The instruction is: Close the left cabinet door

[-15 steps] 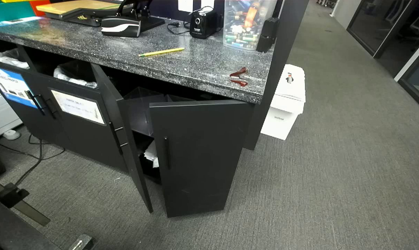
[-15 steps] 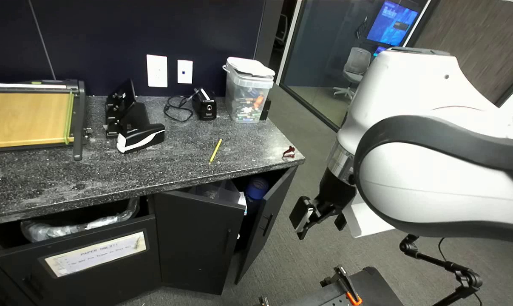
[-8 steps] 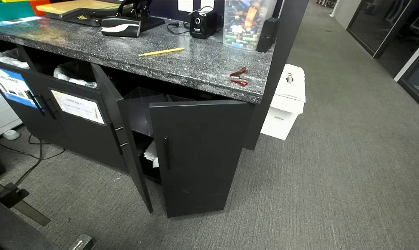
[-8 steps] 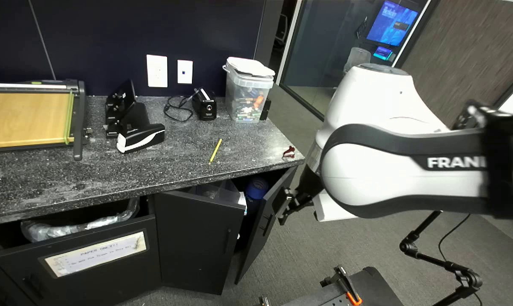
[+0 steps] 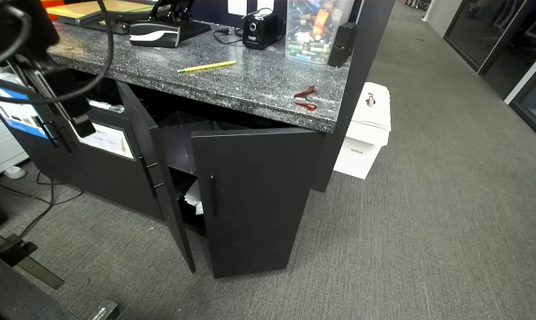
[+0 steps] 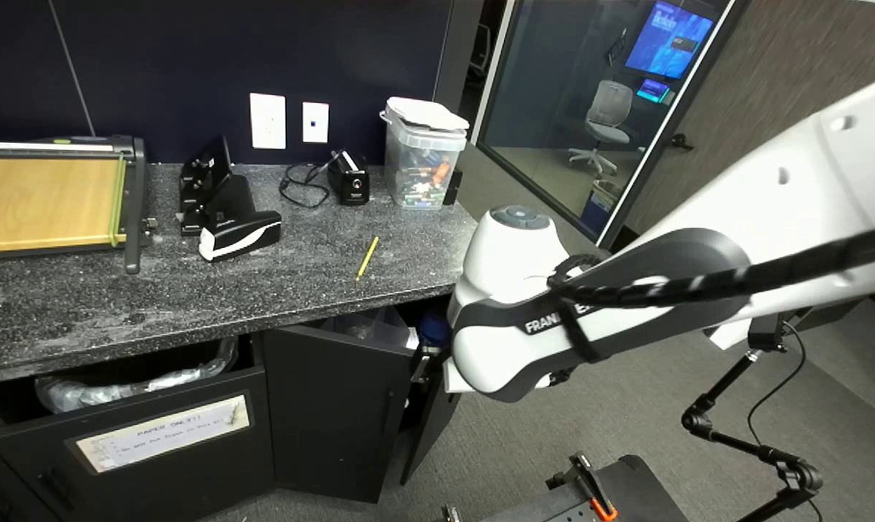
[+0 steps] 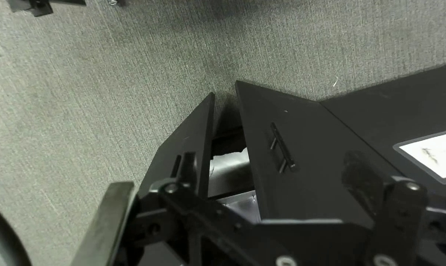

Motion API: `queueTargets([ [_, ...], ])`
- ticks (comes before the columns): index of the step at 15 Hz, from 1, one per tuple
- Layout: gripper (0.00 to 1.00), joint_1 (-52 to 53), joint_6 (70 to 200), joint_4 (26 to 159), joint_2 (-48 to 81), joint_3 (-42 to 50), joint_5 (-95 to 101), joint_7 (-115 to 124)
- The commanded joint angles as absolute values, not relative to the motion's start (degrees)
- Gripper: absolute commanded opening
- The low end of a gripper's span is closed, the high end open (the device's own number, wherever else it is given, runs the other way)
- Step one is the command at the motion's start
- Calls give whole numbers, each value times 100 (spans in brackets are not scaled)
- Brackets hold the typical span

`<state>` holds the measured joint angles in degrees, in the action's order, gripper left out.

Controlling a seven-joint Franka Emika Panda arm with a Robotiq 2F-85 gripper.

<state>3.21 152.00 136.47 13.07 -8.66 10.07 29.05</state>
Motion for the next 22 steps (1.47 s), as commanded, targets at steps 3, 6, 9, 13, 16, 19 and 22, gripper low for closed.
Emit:
queueTargets([
  [3, 100, 1620, 15888, 12062, 3561, 374, 1564, 3848],
  [6, 100, 2209, 16029, 11190, 4713, 777, 1322, 4002],
  [9, 100, 2593, 16027, 10550, 5541, 948, 1173, 4078],
  [13, 100, 2995, 16131, 9812, 6303, 1197, 1010, 4214],
  [16, 74, 3334, 16604, 9543, 6652, 1572, 1004, 4391],
  [19, 49, 3669, 17085, 9376, 6990, 1991, 883, 4505],
  [22, 27, 3896, 17302, 9141, 7339, 2356, 590, 4509],
])
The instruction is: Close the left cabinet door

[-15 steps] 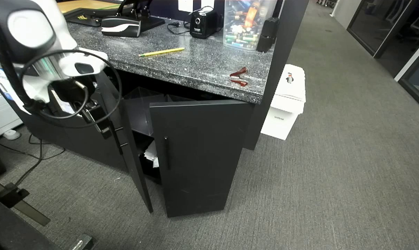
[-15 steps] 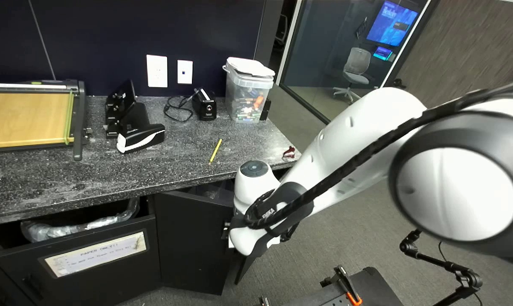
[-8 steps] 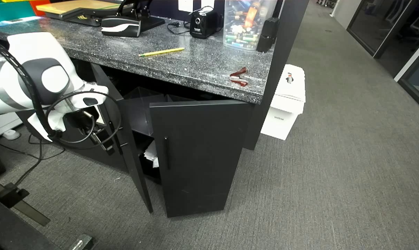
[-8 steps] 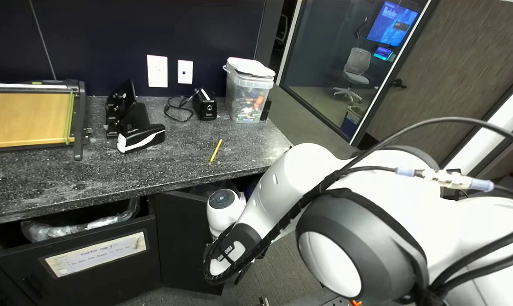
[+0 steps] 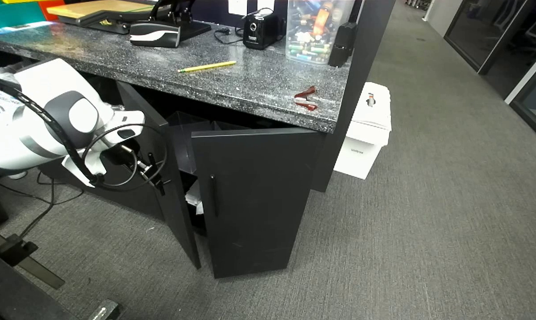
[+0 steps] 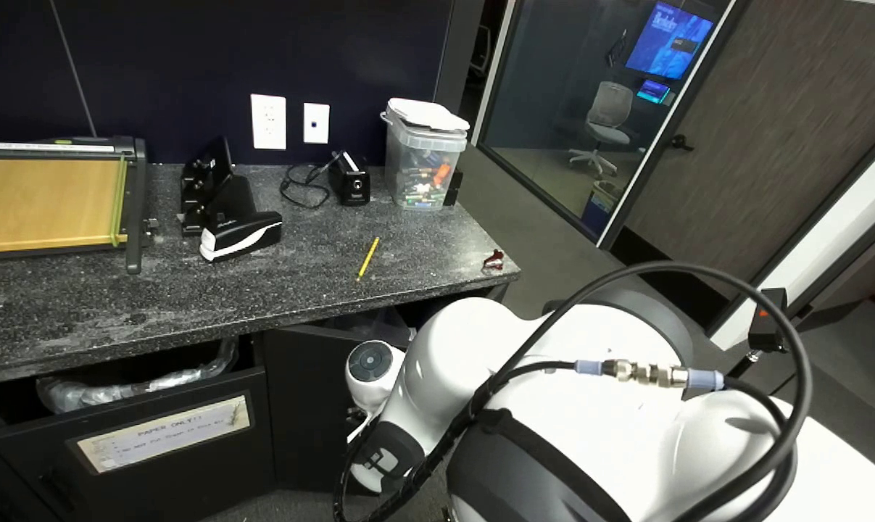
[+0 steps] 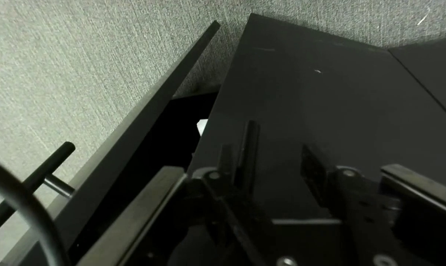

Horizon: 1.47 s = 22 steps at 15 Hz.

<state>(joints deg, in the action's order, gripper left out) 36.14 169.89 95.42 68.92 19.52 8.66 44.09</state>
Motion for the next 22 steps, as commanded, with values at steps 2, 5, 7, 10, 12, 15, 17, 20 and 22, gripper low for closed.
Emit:
queueTargets([
  [2, 12, 4017, 17387, 8888, 7593, 2666, 400, 4512],
  [5, 3, 4079, 17418, 8401, 7927, 3089, 138, 4545],
  [7, 5, 4030, 17347, 7931, 8170, 3302, -23, 4570],
  [10, 5, 3894, 17195, 7237, 8536, 3540, -204, 4649],
  [12, 5, 3810, 17147, 6898, 8718, 3650, -251, 4673],
  [15, 5, 3698, 17146, 6869, 8643, 3609, 21, 4817],
  [17, 44, 3608, 16960, 6718, 8673, 3494, -158, 4545],
  [20, 58, 3683, 16509, 7146, 8132, 3237, -84, 4413],
  [22, 73, 3800, 15637, 7932, 7267, 2817, -65, 4004],
])
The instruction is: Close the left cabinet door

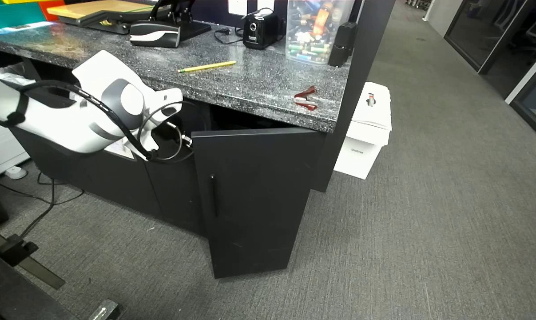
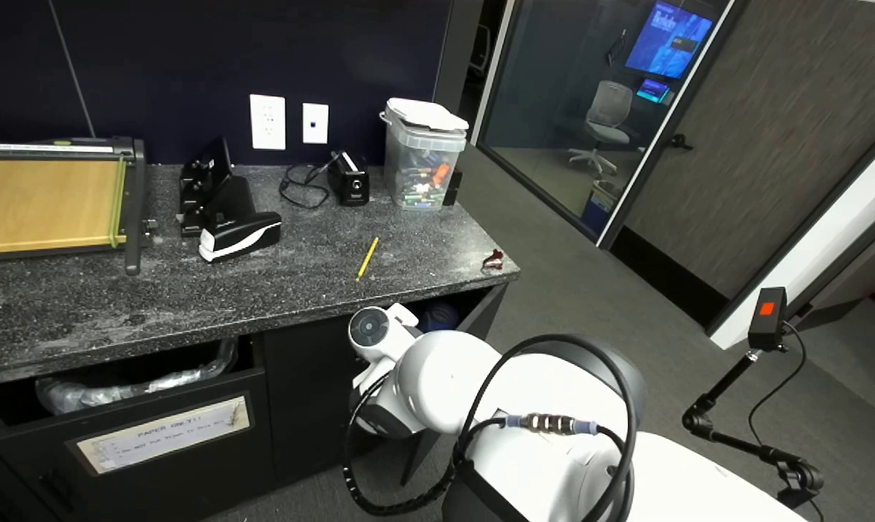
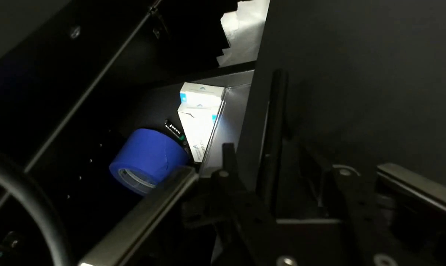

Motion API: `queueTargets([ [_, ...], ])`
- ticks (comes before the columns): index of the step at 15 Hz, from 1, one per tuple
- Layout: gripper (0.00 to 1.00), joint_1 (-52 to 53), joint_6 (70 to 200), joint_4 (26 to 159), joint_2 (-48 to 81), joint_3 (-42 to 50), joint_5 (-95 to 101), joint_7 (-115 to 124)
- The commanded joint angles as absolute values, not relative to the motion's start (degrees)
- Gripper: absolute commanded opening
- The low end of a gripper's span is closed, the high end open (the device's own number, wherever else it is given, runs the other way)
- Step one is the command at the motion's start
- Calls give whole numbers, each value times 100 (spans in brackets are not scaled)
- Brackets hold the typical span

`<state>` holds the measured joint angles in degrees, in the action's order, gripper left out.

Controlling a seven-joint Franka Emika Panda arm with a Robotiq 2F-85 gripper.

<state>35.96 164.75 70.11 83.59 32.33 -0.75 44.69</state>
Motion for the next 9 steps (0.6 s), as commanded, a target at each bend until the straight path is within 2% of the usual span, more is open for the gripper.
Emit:
queueTargets([
  [1, 80, 3880, 15379, 8147, 7008, 2782, -90, 3908],
  [3, 95, 4091, 14735, 8627, 6428, 2768, -177, 3694],
  [4, 99, 4155, 14421, 8870, 6115, 2754, -178, 3556],
  [6, 100, 4248, 13786, 9297, 5486, 2719, -195, 3235],
  [7, 98, 3942, 14176, 8498, 6203, 2554, 367, 3927],
  [9, 100, 3963, 13839, 8899, 5677, 2460, 392, 3745],
])
